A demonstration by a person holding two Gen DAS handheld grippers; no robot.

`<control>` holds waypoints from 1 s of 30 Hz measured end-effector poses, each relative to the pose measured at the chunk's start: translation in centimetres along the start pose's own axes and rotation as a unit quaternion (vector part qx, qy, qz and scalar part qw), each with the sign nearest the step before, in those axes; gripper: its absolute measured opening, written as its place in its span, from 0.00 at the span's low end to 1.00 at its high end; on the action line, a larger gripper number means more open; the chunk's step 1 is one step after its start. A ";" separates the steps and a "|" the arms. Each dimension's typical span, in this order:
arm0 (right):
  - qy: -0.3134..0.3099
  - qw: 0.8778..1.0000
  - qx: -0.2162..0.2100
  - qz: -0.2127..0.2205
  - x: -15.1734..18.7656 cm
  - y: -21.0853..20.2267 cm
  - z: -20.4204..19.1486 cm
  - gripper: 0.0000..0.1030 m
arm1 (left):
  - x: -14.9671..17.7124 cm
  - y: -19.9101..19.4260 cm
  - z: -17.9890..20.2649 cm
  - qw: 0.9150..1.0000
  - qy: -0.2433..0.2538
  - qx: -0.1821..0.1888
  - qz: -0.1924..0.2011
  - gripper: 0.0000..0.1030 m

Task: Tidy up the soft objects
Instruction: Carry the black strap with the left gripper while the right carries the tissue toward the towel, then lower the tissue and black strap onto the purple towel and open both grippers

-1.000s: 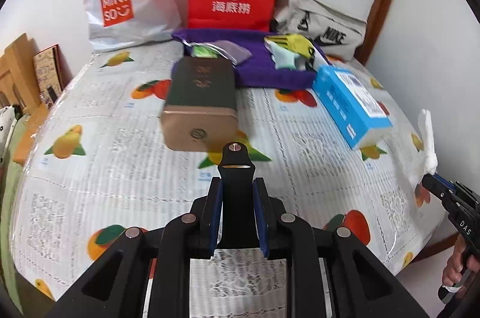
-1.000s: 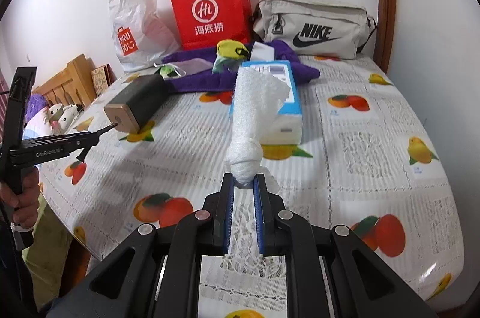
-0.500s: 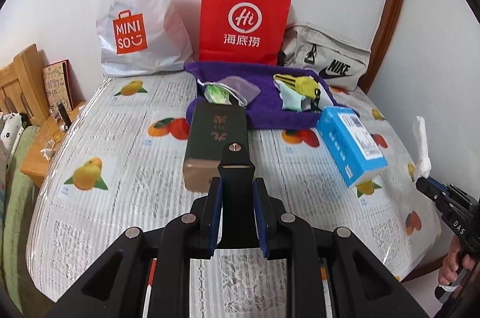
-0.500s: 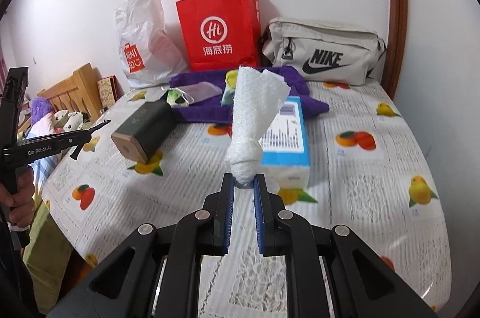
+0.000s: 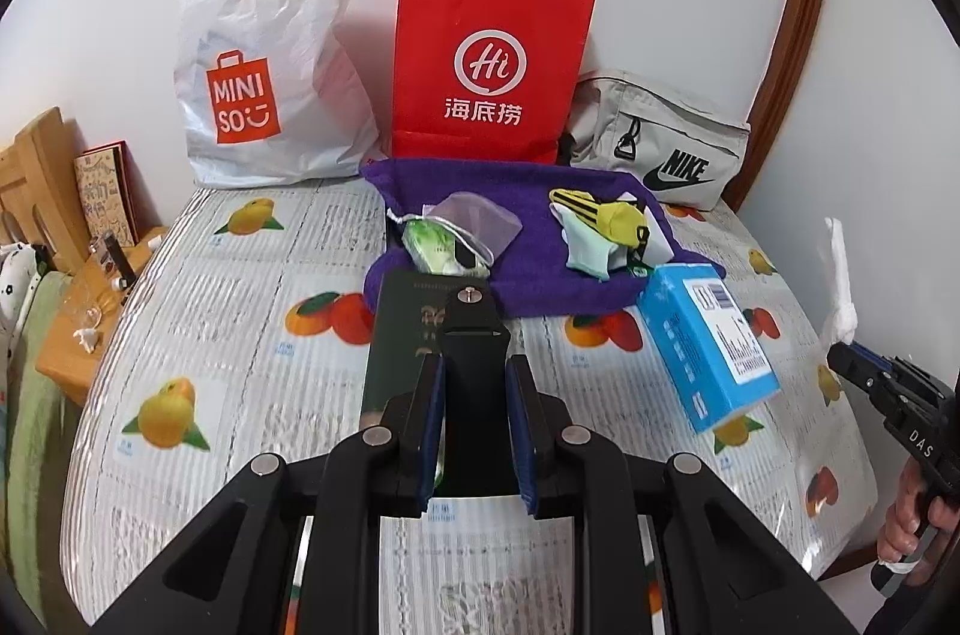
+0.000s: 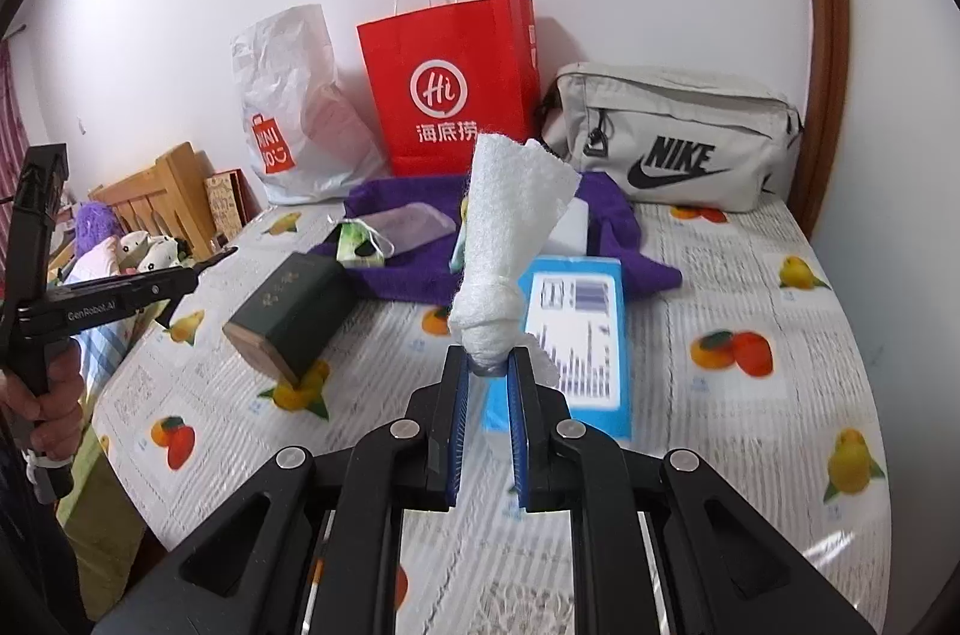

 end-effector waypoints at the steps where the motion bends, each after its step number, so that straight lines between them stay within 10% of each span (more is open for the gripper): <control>1: 0.000 1.000 -0.002 0.000 -0.3 0.2 0.1 0.13 | -0.3 0.3 0.0 1.000 0.000 0.000 0.000 0.19; 30: -0.019 1.000 -0.017 -0.018 -9.7 12.2 2.7 0.13 | -7.9 9.4 -0.5 1.000 -0.010 0.006 -0.012 0.19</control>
Point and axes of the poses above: each gripper's, at about its wrist camera, not at the fingertips, and y roughly the way its jaws point, z to its right, x to its underside, the point moved 7 cm from there along y, roughly the way its jaws point, and after that the axes turned 3 degrees about -y, right-handed, at the moved point
